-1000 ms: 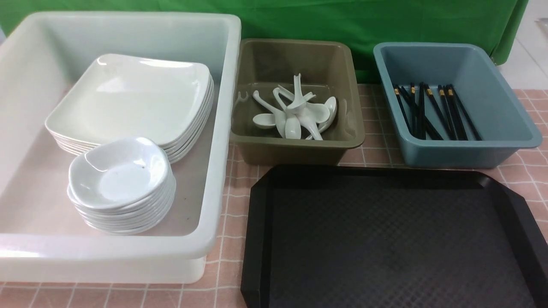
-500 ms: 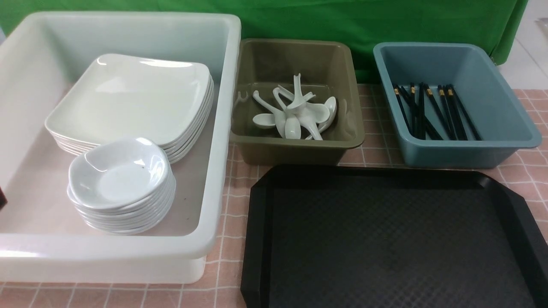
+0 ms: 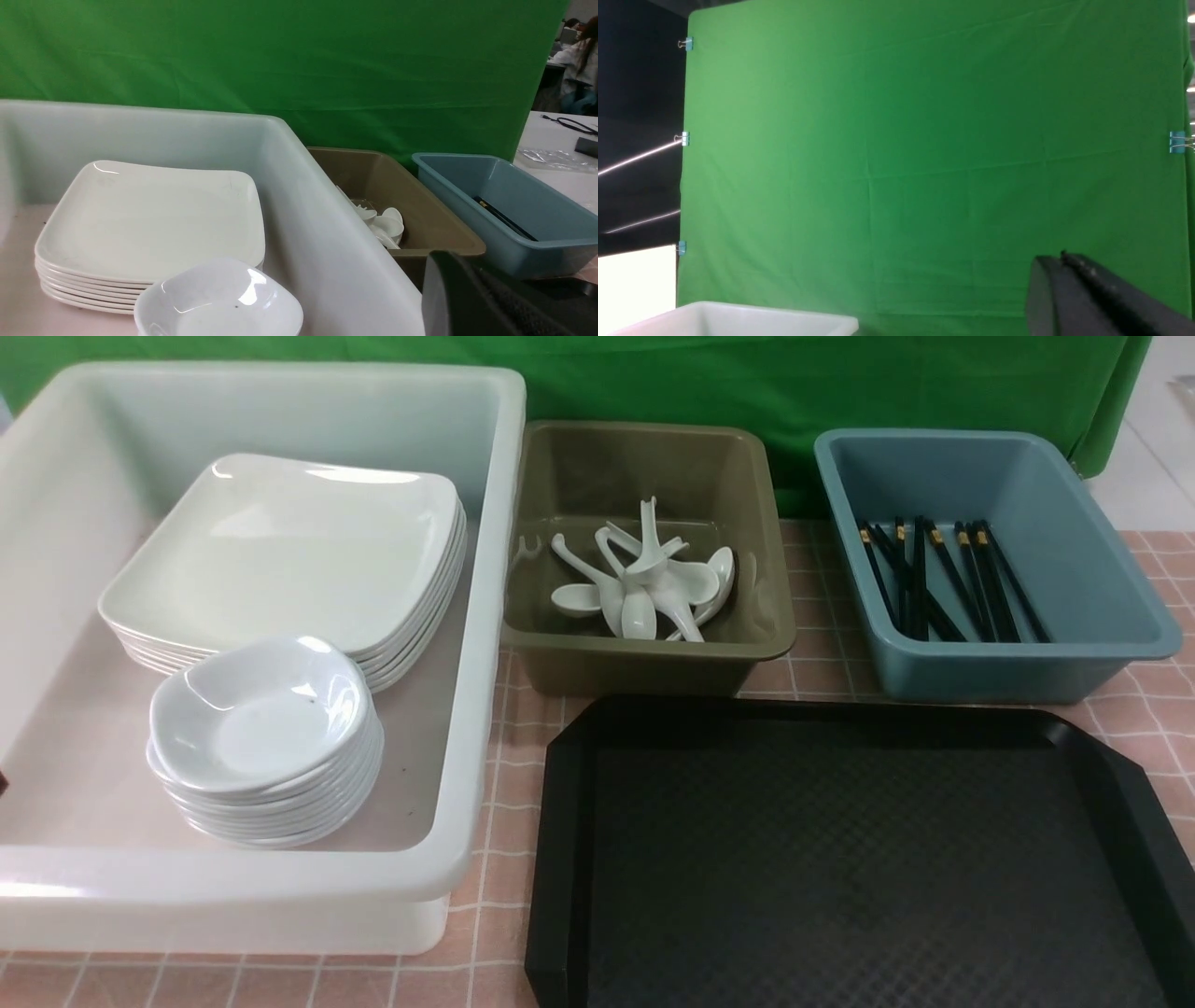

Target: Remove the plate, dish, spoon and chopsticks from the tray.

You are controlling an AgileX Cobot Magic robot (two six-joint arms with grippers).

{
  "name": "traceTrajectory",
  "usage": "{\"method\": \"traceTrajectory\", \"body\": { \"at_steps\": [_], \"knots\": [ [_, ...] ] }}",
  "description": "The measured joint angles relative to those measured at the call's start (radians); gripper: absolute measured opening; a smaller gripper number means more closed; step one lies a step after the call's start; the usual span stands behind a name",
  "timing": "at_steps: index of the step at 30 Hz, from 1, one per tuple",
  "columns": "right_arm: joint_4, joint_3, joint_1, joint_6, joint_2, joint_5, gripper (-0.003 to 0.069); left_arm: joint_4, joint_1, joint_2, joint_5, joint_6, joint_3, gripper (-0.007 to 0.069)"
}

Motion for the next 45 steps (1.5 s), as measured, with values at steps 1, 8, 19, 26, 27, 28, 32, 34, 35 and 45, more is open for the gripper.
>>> {"method": "traceTrajectory", "body": {
  "at_steps": [1,8,19,26,27,28,32,34,35,45],
  "knots": [
    [0.000,0.000,0.000,0.000,0.000,0.000,0.0065,0.000,0.000,0.000,0.000,0.000,0.000,0.0003],
    [0.000,0.000,0.000,0.000,0.000,0.000,0.0086,0.003,0.000,0.000,0.000,-0.001,0.000,0.0004],
    [0.000,0.000,0.000,0.000,0.000,0.000,0.0119,0.142,0.023,-0.025,-0.074,0.005,0.053,0.0004],
    [0.000,0.000,0.000,0.000,0.000,0.000,0.0126,0.201,0.198,-0.168,-0.333,0.005,0.365,0.0004],
    [0.000,0.000,0.000,0.000,0.000,0.000,0.0127,0.202,0.210,-0.172,-0.338,0.005,0.389,0.0004],
    [0.000,0.000,0.000,0.000,0.000,0.001,0.0130,0.203,0.235,-0.177,-0.325,0.005,0.428,0.0004],
    [0.000,0.000,0.000,0.000,0.000,0.001,0.0136,0.207,0.251,-0.179,-0.213,0.005,0.439,0.0004],
    [0.000,0.000,0.000,0.000,0.000,0.001,0.0140,0.207,0.251,-0.179,-0.180,0.005,0.440,0.0004],
    [0.000,0.000,0.000,0.000,0.000,0.001,0.0142,0.207,0.251,-0.179,-0.173,0.005,0.440,0.0004],
    [0.000,0.000,0.000,0.000,0.000,0.001,0.0162,0.218,0.251,-0.179,-0.167,0.008,0.440,0.0004]
  ]
}}
